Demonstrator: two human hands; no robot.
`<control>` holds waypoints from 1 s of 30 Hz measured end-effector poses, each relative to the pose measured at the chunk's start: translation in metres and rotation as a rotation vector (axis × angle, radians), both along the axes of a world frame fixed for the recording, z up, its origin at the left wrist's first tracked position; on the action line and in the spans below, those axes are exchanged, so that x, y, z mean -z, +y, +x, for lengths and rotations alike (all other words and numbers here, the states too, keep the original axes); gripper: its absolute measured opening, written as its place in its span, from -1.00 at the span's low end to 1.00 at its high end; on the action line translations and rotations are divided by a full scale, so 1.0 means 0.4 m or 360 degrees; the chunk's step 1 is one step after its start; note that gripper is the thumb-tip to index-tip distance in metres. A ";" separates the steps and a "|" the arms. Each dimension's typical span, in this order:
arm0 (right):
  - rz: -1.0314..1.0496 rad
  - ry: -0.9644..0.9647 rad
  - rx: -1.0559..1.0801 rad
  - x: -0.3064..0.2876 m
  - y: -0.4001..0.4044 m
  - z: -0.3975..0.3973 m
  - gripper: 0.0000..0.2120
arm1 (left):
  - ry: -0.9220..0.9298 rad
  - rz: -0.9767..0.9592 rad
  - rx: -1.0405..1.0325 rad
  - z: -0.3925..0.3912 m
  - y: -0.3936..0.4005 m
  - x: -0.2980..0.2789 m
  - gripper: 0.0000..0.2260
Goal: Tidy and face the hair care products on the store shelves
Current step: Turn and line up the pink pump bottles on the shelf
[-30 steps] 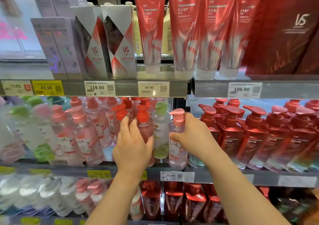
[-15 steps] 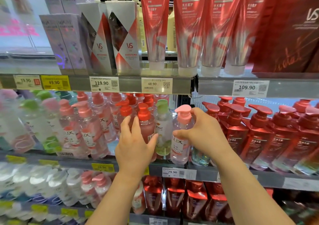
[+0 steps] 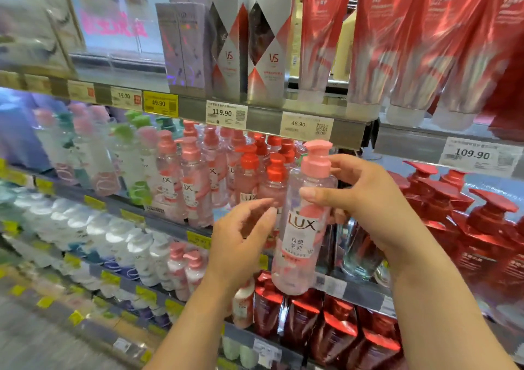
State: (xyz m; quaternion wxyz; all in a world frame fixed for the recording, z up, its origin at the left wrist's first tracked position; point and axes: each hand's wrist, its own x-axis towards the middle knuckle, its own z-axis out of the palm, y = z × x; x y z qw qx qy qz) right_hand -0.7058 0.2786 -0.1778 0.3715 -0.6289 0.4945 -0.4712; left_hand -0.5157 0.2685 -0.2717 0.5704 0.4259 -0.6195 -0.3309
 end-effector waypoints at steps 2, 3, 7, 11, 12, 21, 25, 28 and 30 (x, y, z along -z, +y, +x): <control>-0.0015 0.0048 -0.0075 0.016 -0.015 0.035 -0.54 | -0.0007 0.0092 0.0153 0.029 0.018 0.005 -0.70; -0.0020 0.0056 -0.0096 0.024 -0.023 0.055 -0.52 | -0.0043 0.0109 0.0139 0.045 0.022 0.011 -0.69; -0.0034 0.0123 -0.0153 0.045 -0.067 0.157 -0.49 | -0.0103 0.0159 -0.0051 0.133 0.007 0.041 -0.57; -0.0062 0.0219 -0.0134 0.061 -0.132 0.284 -0.54 | -0.0262 0.0223 -0.0208 0.247 -0.036 0.057 -0.47; -0.0090 0.0265 -0.0094 0.068 -0.151 0.312 -0.53 | -0.0311 0.0244 -0.0243 0.276 -0.051 0.059 -0.51; -0.0008 0.0507 0.0207 0.078 -0.258 0.474 -0.53 | -0.0595 0.0352 -0.0170 0.442 -0.209 0.104 -0.62; 0.0045 0.0544 0.0363 0.085 -0.279 0.485 -0.53 | -0.0608 0.0356 -0.0087 0.461 -0.270 0.115 -0.68; 0.0112 0.0613 0.0456 0.092 -0.287 0.485 -0.54 | -0.0624 0.0332 -0.0033 0.455 -0.300 0.121 -0.63; 0.0161 0.0683 0.0518 0.103 -0.290 0.491 -0.53 | -0.0659 0.0319 -0.0005 0.452 -0.311 0.120 -0.64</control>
